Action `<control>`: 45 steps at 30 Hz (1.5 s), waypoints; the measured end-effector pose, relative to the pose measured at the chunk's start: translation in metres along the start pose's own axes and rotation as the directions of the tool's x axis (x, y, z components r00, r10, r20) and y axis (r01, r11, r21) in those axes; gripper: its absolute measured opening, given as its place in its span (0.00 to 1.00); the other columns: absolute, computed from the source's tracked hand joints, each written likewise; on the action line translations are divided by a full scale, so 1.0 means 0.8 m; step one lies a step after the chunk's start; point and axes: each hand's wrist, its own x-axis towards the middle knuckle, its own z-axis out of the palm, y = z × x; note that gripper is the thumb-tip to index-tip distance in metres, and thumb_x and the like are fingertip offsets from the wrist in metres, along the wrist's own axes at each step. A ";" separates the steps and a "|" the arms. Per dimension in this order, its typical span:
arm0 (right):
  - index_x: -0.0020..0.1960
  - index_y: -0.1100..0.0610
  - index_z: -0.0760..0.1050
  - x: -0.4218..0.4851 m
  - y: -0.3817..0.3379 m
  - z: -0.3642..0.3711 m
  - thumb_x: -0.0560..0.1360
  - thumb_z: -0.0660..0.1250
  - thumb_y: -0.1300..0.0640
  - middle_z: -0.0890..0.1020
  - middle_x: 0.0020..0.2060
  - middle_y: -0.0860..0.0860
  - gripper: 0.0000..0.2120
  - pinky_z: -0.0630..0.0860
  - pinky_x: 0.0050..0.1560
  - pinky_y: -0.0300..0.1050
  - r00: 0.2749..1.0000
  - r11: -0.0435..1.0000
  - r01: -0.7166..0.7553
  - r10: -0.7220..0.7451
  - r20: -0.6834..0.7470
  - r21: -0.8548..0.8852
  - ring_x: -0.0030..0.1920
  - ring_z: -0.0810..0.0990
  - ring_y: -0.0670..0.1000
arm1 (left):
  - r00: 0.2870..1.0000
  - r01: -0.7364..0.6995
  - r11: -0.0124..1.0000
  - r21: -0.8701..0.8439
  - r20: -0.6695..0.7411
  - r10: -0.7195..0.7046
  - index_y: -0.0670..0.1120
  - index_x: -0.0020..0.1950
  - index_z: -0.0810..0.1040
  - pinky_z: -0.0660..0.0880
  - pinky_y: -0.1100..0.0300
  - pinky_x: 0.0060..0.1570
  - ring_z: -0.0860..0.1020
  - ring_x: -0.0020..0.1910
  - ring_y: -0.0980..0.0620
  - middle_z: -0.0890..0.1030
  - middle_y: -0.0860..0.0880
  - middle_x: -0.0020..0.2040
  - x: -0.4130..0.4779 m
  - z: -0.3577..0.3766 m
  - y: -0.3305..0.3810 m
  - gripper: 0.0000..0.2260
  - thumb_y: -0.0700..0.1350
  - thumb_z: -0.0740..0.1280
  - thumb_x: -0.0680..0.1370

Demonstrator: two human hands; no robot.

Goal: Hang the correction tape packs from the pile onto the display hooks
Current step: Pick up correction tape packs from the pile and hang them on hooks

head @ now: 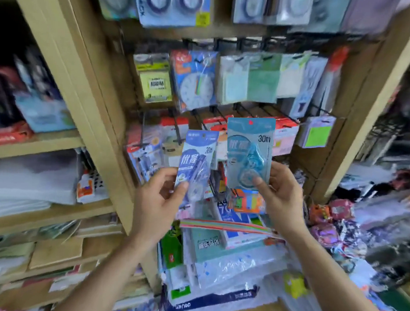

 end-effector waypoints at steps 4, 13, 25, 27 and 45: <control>0.61 0.61 0.74 0.061 -0.037 -0.014 0.77 0.69 0.66 0.84 0.52 0.56 0.13 0.80 0.54 0.49 0.991 0.990 0.129 -0.130 0.020 0.048 0.53 0.83 0.54 | 0.993 -0.104 0.994 -0.027 -0.055 0.102 0.48 0.53 0.80 0.80 0.50 0.45 0.83 0.43 0.55 0.85 0.55 0.45 0.060 0.015 0.044 0.08 0.49 0.71 0.76; 0.63 0.46 0.73 0.193 -0.111 -0.060 0.79 0.69 0.59 0.84 0.51 0.49 0.15 0.81 0.49 0.62 0.941 0.941 0.324 -0.331 -0.067 -0.095 0.50 0.84 0.52 | 0.937 -0.315 0.949 -0.021 -0.168 0.307 0.50 0.54 0.80 0.78 0.53 0.45 0.82 0.44 0.54 0.85 0.54 0.45 0.179 0.037 0.132 0.08 0.49 0.71 0.76; 0.64 0.47 0.72 0.362 -0.195 -0.089 0.80 0.65 0.60 0.80 0.51 0.41 0.15 0.81 0.42 0.39 0.919 0.936 0.330 -0.348 -0.185 -0.119 0.48 0.82 0.41 | 0.889 -0.400 0.916 0.023 -0.234 0.394 0.55 0.49 0.79 0.76 0.62 0.41 0.81 0.40 0.55 0.83 0.55 0.41 0.318 0.063 0.231 0.07 0.43 0.73 0.78; 0.65 0.48 0.72 0.382 -0.195 -0.088 0.80 0.65 0.60 0.80 0.52 0.41 0.16 0.82 0.42 0.40 0.926 0.940 0.329 -0.341 -0.166 -0.094 0.48 0.82 0.41 | 0.890 -0.402 0.916 0.020 -0.229 0.395 0.56 0.49 0.78 0.77 0.61 0.41 0.81 0.40 0.56 0.83 0.55 0.41 0.333 0.075 0.237 0.08 0.42 0.72 0.78; 0.74 0.52 0.68 0.444 -0.167 -0.074 0.79 0.68 0.56 0.79 0.63 0.49 0.24 0.83 0.53 0.53 0.925 0.919 0.366 -0.376 -0.049 -0.148 0.62 0.79 0.50 | 0.896 -0.371 0.812 0.451 -0.057 0.441 0.58 0.46 0.74 0.74 0.57 0.34 0.79 0.37 0.60 0.79 0.59 0.33 0.370 0.092 0.189 0.09 0.47 0.72 0.77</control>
